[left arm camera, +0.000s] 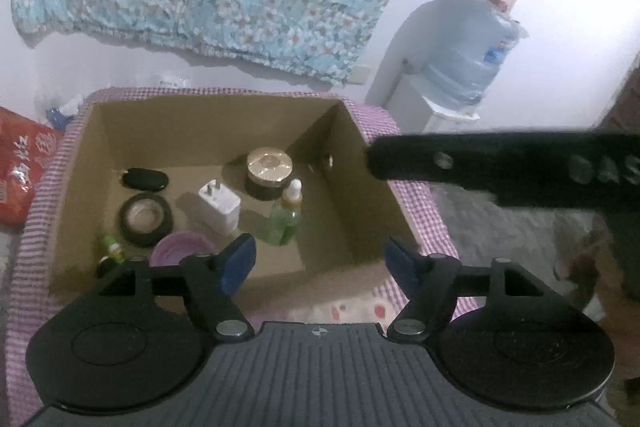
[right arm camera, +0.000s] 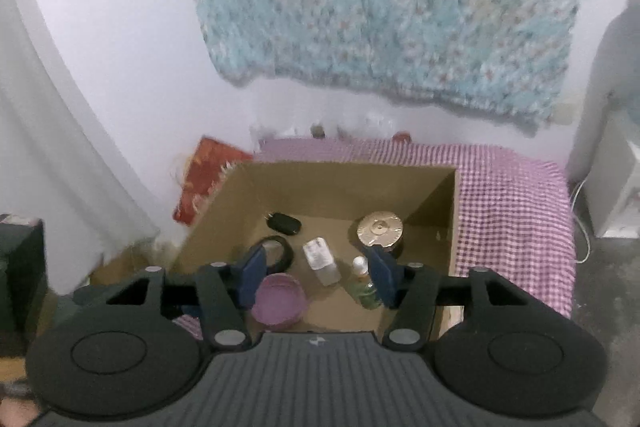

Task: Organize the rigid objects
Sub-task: 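Carry the green dropper bottle into the box and release it, then move the right tool to the white supplement tub and grip its lid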

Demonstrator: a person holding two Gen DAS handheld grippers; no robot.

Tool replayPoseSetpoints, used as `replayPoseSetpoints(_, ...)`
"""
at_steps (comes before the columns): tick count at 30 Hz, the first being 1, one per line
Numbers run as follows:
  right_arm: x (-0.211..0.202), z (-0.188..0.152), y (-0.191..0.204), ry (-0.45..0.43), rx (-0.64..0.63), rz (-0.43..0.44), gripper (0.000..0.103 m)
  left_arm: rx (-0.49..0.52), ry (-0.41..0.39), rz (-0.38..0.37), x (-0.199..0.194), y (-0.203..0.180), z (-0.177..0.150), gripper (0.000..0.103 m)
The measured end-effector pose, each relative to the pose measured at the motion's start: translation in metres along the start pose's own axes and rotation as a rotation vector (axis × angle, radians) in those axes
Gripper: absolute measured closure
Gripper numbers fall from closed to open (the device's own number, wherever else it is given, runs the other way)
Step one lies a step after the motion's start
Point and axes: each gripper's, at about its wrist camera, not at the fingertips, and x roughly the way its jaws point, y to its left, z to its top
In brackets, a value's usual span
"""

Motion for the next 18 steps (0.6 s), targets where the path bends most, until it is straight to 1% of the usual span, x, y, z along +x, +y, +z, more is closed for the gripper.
replayPoseSetpoints(4,-0.037,-0.023,0.024,-0.037,0.008,0.008,0.038,0.005,-0.019,-0.004,-0.033,0.001,-0.019,0.019)
replayPoseSetpoints(6,-0.052,-0.035,0.034,-0.065,0.02,0.016,0.032,0.001,-0.034,0.003,-0.048,0.002,-0.029,0.016)
replayPoseSetpoints(8,-0.061,-0.045,0.043,-0.086,0.042,0.023,0.032,-0.009,-0.049,0.016,-0.061,0.006,-0.037,0.014)
replayPoseSetpoints(13,-0.064,-0.065,0.062,-0.089,0.101,0.069,0.03,-0.032,-0.095,0.091,-0.083,0.024,-0.057,0.008)
replayPoseSetpoints(18,-0.053,-0.08,0.072,-0.064,0.184,0.105,0.03,-0.085,-0.096,0.135,-0.09,0.047,-0.074,0.008)
